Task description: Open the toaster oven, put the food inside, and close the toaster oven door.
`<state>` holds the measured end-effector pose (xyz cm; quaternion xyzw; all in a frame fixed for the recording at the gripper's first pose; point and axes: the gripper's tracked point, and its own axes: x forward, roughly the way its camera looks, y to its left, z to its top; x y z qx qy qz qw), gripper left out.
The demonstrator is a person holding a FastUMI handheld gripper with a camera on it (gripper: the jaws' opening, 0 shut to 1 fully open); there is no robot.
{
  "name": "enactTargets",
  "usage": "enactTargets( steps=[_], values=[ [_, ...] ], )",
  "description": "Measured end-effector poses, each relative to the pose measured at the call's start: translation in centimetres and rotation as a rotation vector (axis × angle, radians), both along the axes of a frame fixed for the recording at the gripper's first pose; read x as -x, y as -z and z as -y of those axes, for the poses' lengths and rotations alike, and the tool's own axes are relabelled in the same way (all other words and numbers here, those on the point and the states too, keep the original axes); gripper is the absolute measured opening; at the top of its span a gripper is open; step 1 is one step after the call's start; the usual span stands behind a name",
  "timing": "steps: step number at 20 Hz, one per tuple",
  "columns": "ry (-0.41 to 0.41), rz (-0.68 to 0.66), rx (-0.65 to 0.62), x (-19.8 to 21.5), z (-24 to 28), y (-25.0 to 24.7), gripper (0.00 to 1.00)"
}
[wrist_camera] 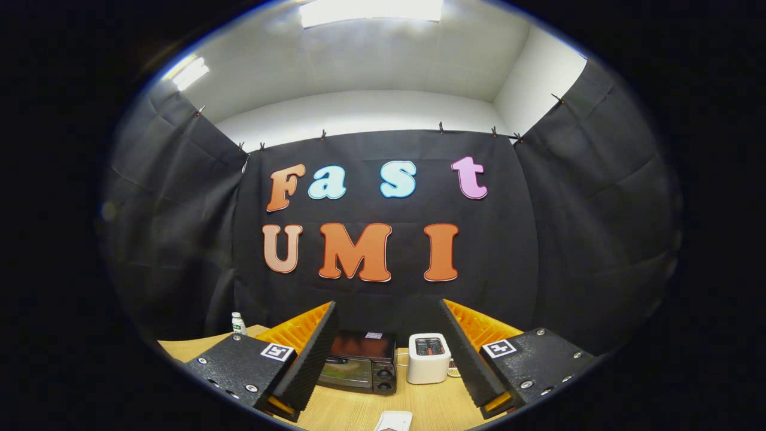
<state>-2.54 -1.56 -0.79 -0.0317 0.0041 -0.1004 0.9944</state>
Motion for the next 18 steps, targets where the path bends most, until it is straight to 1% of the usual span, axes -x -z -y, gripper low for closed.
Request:
enactTargets(
  steps=[4,9,12,16,18],
  values=[
    [-0.008,-0.002,-0.005,-0.2,-0.3,0.7,0.98],
    [-0.04,-0.001,-0.008,-1.1,-0.8,1.0,0.98],
    [-0.035,0.0,-0.001,-1.5,-0.5,0.5,0.98],
    [-0.044,-0.01,-0.036,-1.4,-0.3,-0.3,0.98],
    [-0.033,-0.007,-0.025,-1.6,0.1,-0.6,0.98]
  ],
)
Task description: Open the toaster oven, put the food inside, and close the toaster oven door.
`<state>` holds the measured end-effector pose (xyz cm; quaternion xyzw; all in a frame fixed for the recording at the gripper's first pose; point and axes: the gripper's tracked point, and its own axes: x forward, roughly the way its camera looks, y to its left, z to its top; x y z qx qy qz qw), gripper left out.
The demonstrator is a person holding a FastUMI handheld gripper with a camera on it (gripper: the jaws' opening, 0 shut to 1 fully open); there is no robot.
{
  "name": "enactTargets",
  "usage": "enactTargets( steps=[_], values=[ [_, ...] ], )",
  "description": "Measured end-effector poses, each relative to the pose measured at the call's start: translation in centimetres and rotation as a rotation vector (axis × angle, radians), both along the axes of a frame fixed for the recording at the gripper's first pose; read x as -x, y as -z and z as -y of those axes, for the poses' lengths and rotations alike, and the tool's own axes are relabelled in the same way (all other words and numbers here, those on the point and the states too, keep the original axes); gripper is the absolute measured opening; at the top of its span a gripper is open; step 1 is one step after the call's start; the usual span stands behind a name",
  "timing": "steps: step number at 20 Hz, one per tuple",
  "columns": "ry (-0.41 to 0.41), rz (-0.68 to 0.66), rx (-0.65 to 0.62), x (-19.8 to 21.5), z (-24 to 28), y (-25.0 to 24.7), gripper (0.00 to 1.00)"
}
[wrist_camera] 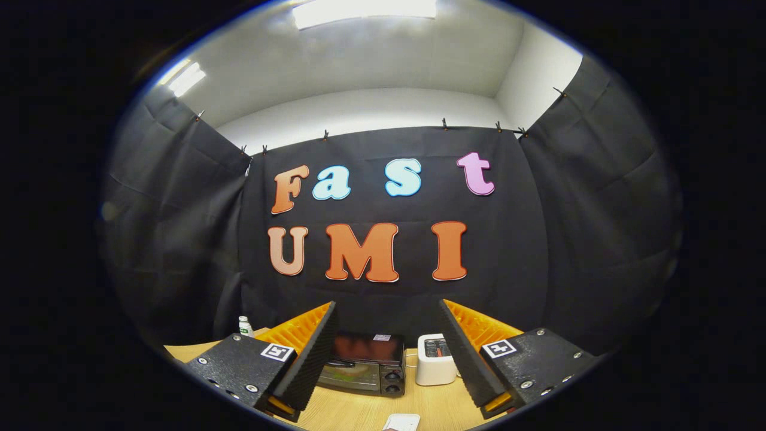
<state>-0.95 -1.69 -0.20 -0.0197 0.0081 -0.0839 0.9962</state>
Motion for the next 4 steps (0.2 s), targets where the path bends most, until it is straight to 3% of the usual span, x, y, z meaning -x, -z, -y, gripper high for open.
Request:
enactTargets(
  steps=[4],
  values=[
    [0.006,0.01,0.015,0.09,0.0,-0.48,0.98]
  ],
)
